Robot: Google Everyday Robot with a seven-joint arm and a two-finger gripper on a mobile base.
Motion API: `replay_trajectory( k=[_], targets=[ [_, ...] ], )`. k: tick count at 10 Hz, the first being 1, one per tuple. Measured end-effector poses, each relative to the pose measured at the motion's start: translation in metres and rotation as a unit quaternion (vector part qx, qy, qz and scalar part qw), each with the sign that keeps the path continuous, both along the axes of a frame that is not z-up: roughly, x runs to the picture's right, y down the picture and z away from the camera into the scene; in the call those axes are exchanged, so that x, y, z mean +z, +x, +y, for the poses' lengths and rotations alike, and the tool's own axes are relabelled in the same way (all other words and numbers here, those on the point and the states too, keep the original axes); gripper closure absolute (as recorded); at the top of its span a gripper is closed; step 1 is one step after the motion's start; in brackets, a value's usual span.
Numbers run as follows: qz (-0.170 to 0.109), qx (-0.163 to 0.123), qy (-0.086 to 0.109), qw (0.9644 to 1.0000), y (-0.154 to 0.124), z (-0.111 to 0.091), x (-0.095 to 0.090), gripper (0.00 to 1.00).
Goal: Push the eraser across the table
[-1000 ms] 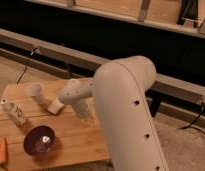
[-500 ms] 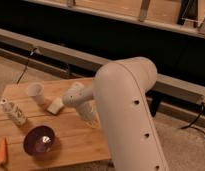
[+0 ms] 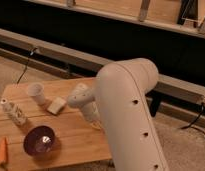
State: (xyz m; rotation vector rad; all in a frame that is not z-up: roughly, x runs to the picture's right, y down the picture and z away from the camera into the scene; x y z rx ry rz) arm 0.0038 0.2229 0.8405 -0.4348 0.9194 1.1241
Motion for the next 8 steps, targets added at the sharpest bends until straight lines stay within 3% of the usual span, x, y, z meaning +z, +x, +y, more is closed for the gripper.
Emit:
replay_trajectory(
  k=[4, 8],
  targets=[
    [0.011, -0.004, 0.002, 0.9999, 0.0112, -0.0081, 0.0011, 1.00],
    [0.002, -0.012, 0.000, 0.9999, 0.0032, -0.0110, 0.0074, 1.00]
  ],
)
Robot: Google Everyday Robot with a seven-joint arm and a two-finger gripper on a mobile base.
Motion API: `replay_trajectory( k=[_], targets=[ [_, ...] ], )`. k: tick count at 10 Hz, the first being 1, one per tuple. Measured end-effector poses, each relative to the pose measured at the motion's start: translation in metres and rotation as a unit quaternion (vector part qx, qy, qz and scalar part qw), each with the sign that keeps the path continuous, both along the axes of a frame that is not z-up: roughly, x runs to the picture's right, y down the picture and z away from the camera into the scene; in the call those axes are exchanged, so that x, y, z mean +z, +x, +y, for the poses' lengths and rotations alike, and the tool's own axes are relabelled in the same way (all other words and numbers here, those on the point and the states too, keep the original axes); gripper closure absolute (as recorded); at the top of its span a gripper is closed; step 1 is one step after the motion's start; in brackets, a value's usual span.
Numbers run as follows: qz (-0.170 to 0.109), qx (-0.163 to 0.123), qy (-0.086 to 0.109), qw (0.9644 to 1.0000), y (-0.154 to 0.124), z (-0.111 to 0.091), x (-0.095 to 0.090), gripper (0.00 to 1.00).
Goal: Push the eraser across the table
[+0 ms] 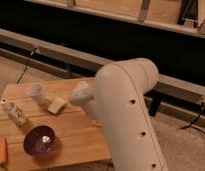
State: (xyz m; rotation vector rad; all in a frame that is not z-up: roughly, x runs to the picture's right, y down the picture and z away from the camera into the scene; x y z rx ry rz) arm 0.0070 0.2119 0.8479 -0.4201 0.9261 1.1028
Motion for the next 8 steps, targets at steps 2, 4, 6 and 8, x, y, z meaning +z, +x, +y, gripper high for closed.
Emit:
replay_trajectory(
  k=[2, 4, 6, 8],
  targets=[
    [0.000, 0.000, 0.000, 1.0000, 0.001, 0.000, 0.002, 1.00],
    [0.006, 0.001, -0.001, 1.0000, 0.009, 0.002, 0.002, 1.00],
    [0.020, 0.003, -0.007, 0.9998, 0.028, 0.011, -0.003, 1.00],
    [0.037, 0.000, -0.017, 0.9992, 0.054, 0.022, -0.011, 1.00]
  ],
)
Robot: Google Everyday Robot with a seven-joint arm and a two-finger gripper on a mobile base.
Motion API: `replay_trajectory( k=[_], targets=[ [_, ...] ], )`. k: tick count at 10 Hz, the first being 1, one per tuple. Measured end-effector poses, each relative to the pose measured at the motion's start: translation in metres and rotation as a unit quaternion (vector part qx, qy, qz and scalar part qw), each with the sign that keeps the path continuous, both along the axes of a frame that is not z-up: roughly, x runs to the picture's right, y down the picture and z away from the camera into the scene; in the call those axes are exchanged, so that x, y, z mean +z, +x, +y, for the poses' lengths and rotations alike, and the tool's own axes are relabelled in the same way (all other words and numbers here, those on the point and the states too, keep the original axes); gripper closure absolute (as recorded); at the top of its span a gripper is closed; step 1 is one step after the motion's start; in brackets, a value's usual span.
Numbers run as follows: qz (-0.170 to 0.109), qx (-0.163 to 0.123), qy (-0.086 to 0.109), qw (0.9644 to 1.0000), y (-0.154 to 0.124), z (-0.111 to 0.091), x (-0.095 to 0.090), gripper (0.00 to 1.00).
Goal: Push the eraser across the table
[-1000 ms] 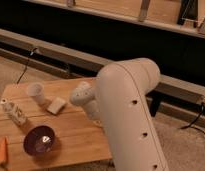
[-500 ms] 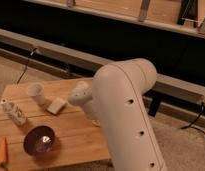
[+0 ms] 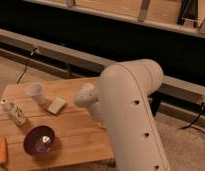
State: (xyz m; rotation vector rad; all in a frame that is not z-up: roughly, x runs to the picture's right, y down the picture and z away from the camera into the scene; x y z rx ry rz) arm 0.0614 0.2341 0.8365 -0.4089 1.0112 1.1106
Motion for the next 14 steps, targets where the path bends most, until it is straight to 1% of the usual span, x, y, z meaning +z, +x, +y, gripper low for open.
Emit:
replay_trajectory(
  k=[1, 2, 3, 4, 5, 6, 7, 8, 9, 10, 11, 12, 14],
  targets=[
    [0.021, -0.008, -0.011, 0.9997, 0.032, 0.011, -0.012, 1.00],
    [0.058, -0.014, -0.022, 0.9980, 0.078, 0.025, -0.033, 1.00],
    [0.095, -0.013, -0.023, 0.9952, 0.116, 0.031, -0.054, 1.00],
    [0.136, -0.004, -0.017, 0.9906, 0.154, 0.036, -0.078, 1.00],
    [0.194, 0.013, 0.022, 0.9806, 0.200, 0.026, -0.111, 1.00],
    [0.216, 0.022, 0.059, 0.9743, 0.213, 0.008, -0.125, 1.00],
    [0.229, 0.029, 0.105, 0.9672, 0.217, -0.018, -0.137, 1.00],
    [0.220, 0.033, 0.149, 0.9635, 0.200, -0.049, -0.143, 1.00],
    [0.202, 0.033, 0.167, 0.9645, 0.178, -0.063, -0.141, 1.00],
    [0.173, 0.033, 0.180, 0.9678, 0.145, -0.076, -0.136, 1.00],
    [0.142, 0.033, 0.181, 0.9725, 0.110, -0.080, -0.130, 1.00],
    [0.114, 0.033, 0.178, 0.9769, 0.078, -0.080, -0.123, 1.00],
    [0.078, 0.029, 0.173, 0.9815, 0.039, -0.080, -0.112, 1.00]
  ],
)
